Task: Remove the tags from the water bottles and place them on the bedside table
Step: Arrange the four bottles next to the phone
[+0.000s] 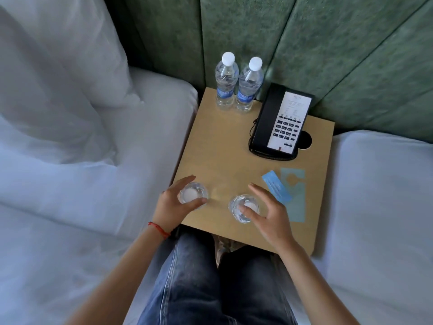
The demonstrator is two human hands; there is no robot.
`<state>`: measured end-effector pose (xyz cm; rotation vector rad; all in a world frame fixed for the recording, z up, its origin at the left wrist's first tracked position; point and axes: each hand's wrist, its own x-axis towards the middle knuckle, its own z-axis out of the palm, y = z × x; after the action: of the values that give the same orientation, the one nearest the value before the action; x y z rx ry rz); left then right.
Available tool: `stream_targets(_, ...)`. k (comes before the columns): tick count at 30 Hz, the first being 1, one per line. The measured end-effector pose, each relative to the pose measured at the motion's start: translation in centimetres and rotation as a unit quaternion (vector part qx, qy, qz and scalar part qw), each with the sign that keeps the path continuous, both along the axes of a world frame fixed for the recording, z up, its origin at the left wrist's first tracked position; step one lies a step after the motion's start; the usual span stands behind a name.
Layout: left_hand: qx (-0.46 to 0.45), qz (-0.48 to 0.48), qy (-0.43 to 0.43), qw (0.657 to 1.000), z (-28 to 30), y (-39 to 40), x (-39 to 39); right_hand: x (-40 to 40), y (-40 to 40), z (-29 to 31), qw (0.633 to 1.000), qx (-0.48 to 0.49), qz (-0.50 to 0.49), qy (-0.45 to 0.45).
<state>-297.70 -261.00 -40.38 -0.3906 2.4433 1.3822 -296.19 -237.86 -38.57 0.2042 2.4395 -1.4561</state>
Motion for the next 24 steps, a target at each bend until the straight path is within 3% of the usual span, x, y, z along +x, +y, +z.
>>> stream_targets(13, -0.027, -0.016, 0.044, 0.999, -1.5, -0.4, 1.0, 1.3, 0.1, -2.4, 1.0, -0.003, -0.007, 0.028)
stream_targets(24, 0.017, 0.06, 0.083, 0.995, -1.1, 0.7, -0.9, -1.4, -1.1, -2.5, 0.996, -0.06, -0.067, 0.016)
